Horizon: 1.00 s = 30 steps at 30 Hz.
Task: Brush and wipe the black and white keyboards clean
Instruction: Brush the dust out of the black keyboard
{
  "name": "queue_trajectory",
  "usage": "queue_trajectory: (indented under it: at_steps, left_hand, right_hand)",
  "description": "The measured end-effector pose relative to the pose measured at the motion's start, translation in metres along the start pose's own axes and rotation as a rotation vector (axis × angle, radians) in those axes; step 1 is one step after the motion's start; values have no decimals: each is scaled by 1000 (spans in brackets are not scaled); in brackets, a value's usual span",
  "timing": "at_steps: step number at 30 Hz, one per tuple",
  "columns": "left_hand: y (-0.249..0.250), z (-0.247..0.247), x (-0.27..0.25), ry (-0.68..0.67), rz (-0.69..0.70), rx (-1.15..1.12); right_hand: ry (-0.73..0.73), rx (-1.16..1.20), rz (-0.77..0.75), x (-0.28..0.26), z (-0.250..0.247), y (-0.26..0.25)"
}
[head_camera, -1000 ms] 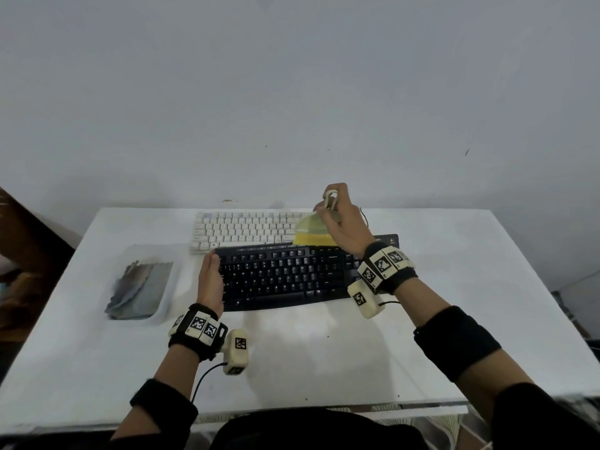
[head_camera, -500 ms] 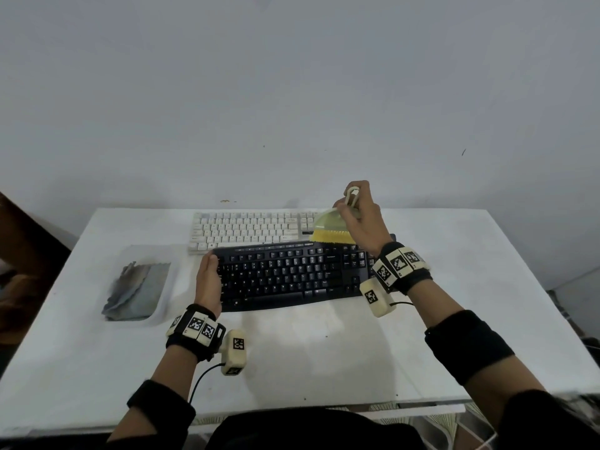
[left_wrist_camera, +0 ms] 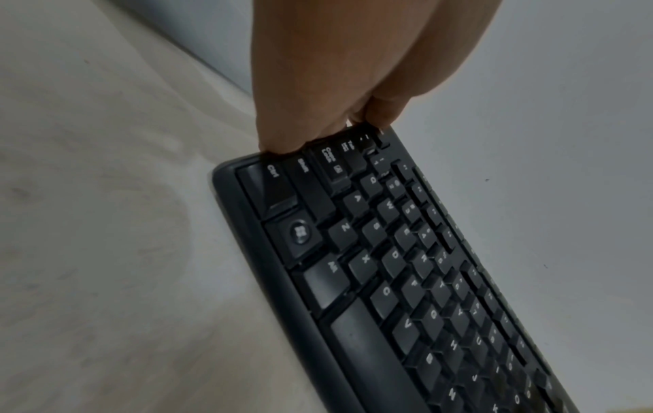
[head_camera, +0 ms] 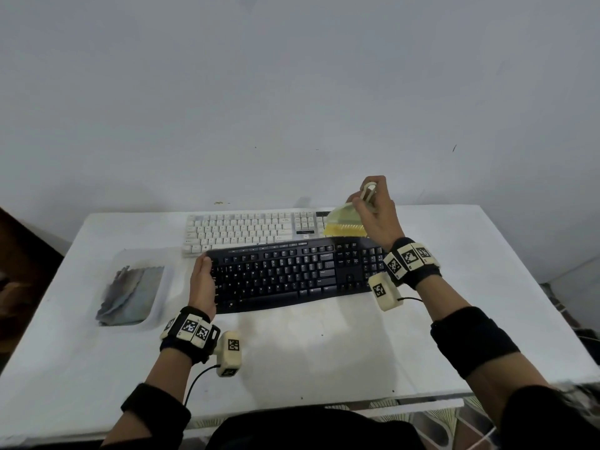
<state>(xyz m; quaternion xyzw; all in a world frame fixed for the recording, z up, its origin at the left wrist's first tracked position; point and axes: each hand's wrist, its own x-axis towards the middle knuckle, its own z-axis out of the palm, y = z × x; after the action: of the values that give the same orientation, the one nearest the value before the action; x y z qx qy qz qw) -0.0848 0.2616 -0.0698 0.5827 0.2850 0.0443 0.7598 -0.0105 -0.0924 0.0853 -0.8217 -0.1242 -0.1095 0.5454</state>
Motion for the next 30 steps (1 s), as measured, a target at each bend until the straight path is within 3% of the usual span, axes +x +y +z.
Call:
queue_trajectory:
  at_steps: [4,11,15,19,24,27,30]
  left_hand:
    - [1,1,-2,-11,-2,-20]
    - [1,-1,-1,-7,-10,-10]
    - [9,3,-9,-11,-43,-48]
    - [15,3,-14,-26,-64,-86]
    - [22,1,-19,-73,-145,-163]
    - [25,-3,-23,-135,-163,-206]
    - [28,-5,-26,-181,-175,-241]
  right_hand:
    - [-110,-165,-8,-7,5,11]
    - [-8,-161,17,-3,-17,16]
    - [-48,-87,1,-5,0,5]
    - [-114,-186,1,-11,5,13]
    - [-31,-372,32,-6,-16,20]
    - [-21,-256,-41,-10,2,-1]
    - [-181,-163,-156,-29,56,-30]
